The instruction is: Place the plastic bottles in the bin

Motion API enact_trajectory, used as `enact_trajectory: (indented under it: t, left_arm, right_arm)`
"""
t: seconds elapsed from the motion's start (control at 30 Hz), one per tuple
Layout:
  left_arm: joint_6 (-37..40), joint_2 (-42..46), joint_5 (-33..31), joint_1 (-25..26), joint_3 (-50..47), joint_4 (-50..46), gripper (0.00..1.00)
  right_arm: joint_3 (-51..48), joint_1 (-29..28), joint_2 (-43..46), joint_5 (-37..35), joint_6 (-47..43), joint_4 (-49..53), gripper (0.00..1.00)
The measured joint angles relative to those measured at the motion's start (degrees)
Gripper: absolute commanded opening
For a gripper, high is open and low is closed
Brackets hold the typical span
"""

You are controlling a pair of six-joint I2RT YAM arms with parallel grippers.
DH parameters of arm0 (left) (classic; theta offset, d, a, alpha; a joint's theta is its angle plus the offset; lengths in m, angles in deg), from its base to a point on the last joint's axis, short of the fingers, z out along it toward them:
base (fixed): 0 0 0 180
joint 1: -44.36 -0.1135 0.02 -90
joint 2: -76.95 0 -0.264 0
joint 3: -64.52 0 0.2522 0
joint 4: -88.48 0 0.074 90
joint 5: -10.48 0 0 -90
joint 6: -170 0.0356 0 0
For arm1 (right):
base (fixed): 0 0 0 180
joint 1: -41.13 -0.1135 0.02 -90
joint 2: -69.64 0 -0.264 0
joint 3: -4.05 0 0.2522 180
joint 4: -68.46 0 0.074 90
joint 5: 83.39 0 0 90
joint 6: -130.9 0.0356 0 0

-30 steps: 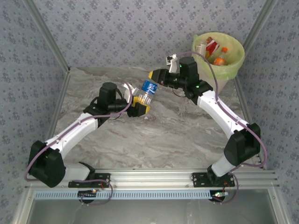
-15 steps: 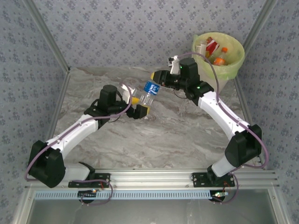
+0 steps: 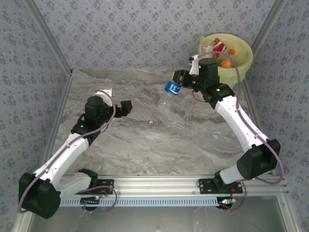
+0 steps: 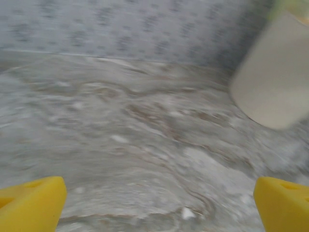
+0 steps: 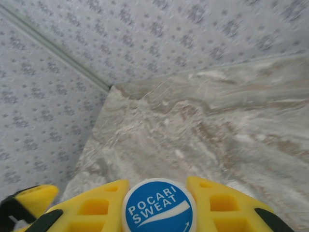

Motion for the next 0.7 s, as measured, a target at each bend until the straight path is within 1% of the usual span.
enact_trajectory:
  t: [0.07, 0.27, 0.43, 0.6, 0.7]
  left_arm:
    - [-1.9, 1.2, -4.2, -1.7, -1.1, -0.8, 0.99]
    - [-6.5, 3.6, -13.4, -3.4, -4.0, -4.2, 0.99]
    - [-9.5, 5.7, -16.8, -5.7, -6.6, -5.6, 0.99]
    - [-11.1, 8.0, -18.3, -7.0, -8.3, -6.6, 0.99]
    - [-11.6, 8.9, -18.3, -7.8, -8.4, -6.8, 0.99]
  right_arm:
    - [2.2, 1.6, 0.2, -1.8, -2.1, 1.6, 0.00]
    - [8.0, 7.9, 0.3, -6.1, -6.8, 3.3, 0.00]
    - [9.3, 11.2, 0.5, -12.0, -10.2, 0.0, 0.00]
    - [9.4, 13.2, 0.1, -20.2, -13.6, -7.3, 0.00]
    - [10.7, 15.8, -1.8, -24.7, -14.6, -12.5, 0.00]
